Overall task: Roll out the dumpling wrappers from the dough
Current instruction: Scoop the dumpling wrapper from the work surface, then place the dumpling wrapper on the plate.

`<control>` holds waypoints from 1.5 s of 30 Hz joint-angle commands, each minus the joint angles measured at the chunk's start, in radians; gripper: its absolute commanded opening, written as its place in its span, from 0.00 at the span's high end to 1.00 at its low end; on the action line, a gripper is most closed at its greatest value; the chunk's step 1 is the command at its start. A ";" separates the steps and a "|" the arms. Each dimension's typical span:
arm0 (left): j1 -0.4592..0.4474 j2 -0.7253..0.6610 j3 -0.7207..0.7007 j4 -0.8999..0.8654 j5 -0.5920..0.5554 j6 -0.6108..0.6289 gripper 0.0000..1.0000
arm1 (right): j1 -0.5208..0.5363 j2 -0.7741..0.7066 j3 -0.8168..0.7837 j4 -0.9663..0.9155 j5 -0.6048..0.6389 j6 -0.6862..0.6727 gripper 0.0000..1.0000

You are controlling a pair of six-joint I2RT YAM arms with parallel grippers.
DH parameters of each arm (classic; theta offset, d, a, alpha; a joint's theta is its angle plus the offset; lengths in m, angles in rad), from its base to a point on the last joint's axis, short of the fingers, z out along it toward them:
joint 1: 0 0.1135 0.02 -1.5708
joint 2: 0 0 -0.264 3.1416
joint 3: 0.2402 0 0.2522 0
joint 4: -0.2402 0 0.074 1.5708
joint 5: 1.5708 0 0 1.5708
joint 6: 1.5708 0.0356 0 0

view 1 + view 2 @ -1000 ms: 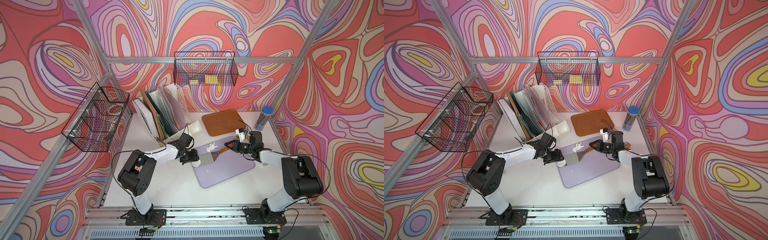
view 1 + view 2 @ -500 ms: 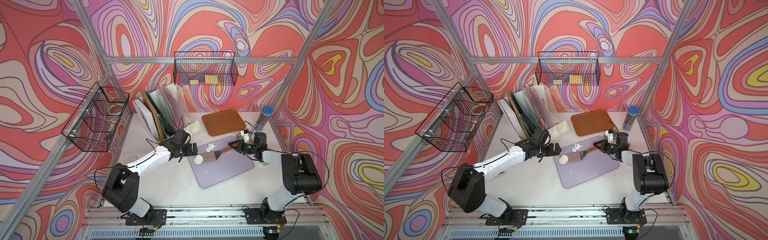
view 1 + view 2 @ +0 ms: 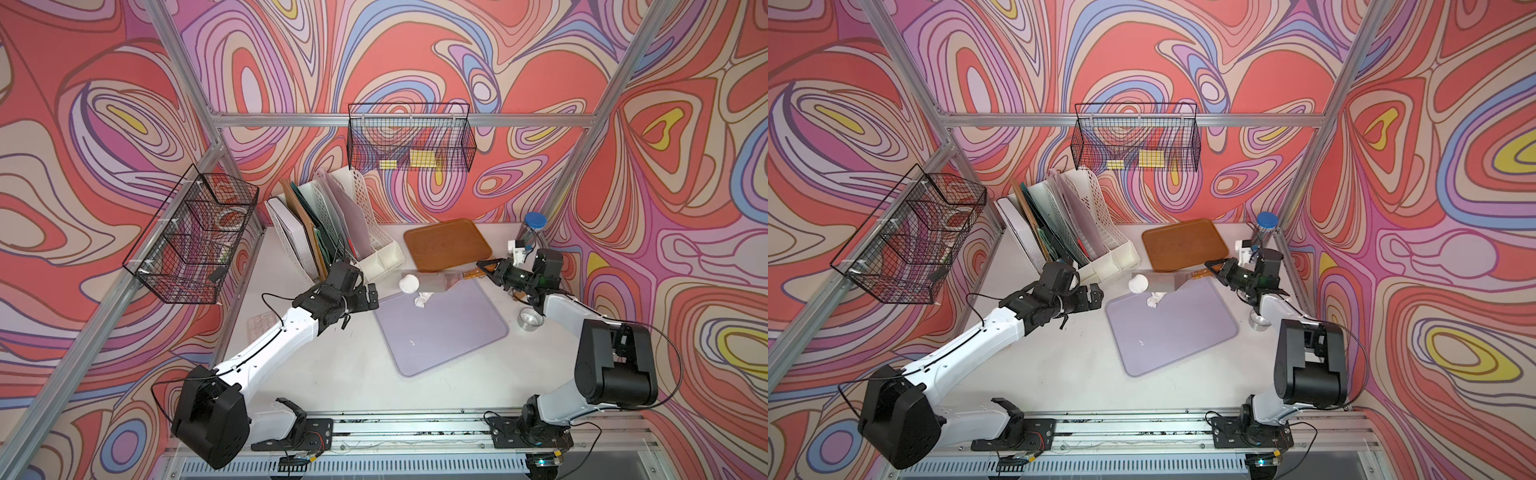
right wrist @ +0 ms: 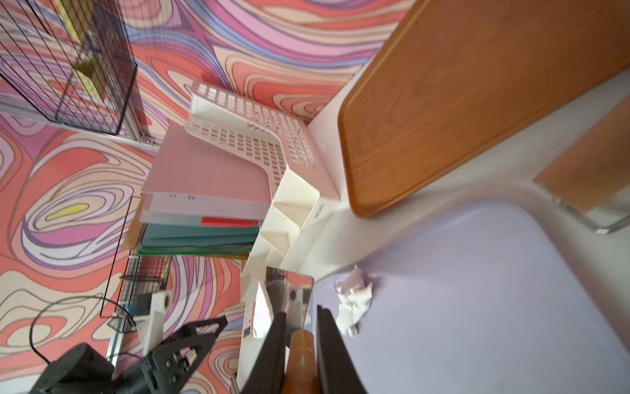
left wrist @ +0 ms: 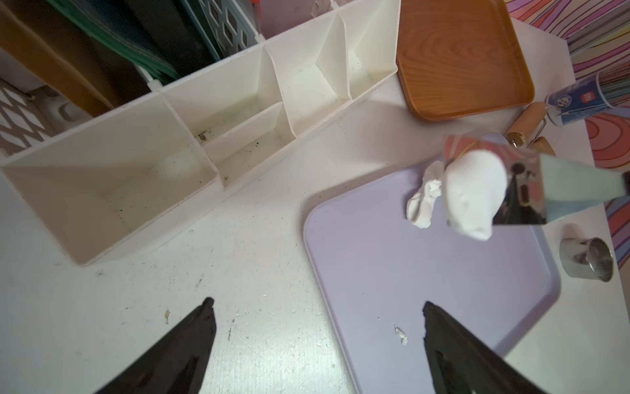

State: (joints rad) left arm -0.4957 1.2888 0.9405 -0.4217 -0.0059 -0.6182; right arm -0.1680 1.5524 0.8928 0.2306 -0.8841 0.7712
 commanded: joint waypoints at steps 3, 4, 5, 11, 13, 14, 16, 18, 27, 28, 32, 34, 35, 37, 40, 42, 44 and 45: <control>0.004 0.015 -0.018 0.030 0.060 0.032 0.00 | -0.036 0.040 0.155 -0.099 0.171 -0.048 1.00; 0.005 0.018 -0.018 0.033 0.065 0.034 0.00 | -0.037 0.057 0.190 -0.116 0.206 -0.070 1.00; 0.004 0.019 -0.018 0.035 0.070 0.035 0.00 | -0.039 0.078 0.225 -0.138 0.239 -0.090 1.00; 0.004 0.016 -0.024 0.046 0.078 0.038 0.00 | -0.036 0.188 0.370 -0.180 0.407 -0.190 1.00; 0.004 0.009 -0.036 0.057 0.082 0.038 0.00 | -0.021 0.207 0.404 -0.180 0.451 -0.240 1.00; 0.004 0.006 -0.042 0.062 0.080 0.037 0.00 | -0.002 0.213 0.428 -0.192 0.490 -0.285 1.00; 0.005 0.002 -0.051 0.067 0.081 0.034 0.00 | 0.051 0.254 0.483 -0.232 0.566 -0.395 1.00; 0.004 0.002 -0.058 0.069 0.077 0.034 0.00 | 0.104 0.283 0.538 -0.266 0.638 -0.489 1.00; 0.005 -0.023 -0.080 0.076 0.077 0.028 0.00 | 0.234 0.287 0.645 -0.312 0.888 -0.784 1.00; 0.005 -0.022 -0.080 0.075 0.077 0.028 0.00 | 0.239 0.283 0.646 -0.311 0.908 -0.809 1.00; 0.005 -0.017 -0.081 0.080 0.085 0.029 0.00 | 0.253 0.258 0.628 -0.282 0.993 -0.904 1.00; 0.005 -0.017 -0.086 0.086 0.084 0.029 0.00 | 0.255 0.243 0.618 -0.273 1.009 -0.955 1.00; 0.005 -0.017 -0.088 0.087 0.084 0.029 0.00 | 0.259 0.239 0.618 -0.277 1.009 -0.973 1.00; 0.005 -0.017 -0.092 0.090 0.085 0.027 0.00 | 0.275 0.230 0.616 -0.284 1.016 -1.039 1.00; 0.005 -0.016 -0.095 0.095 0.083 0.029 0.00 | 0.301 0.225 0.597 -0.276 1.020 -1.126 1.00; 0.005 -0.014 -0.095 0.097 0.082 0.029 0.00 | 0.324 0.194 0.578 -0.267 1.021 -1.169 1.00; 0.005 -0.013 -0.098 0.100 0.081 0.027 0.00 | 0.355 0.181 0.556 -0.248 1.027 -1.199 1.00; 0.004 -0.013 -0.098 0.099 0.081 0.027 0.00 | 0.375 0.177 0.544 -0.229 1.050 -1.212 1.00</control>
State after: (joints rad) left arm -0.4957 1.2892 0.8555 -0.3424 0.0757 -0.5983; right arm 0.1612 1.7805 1.4647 -0.0521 0.1295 -0.3450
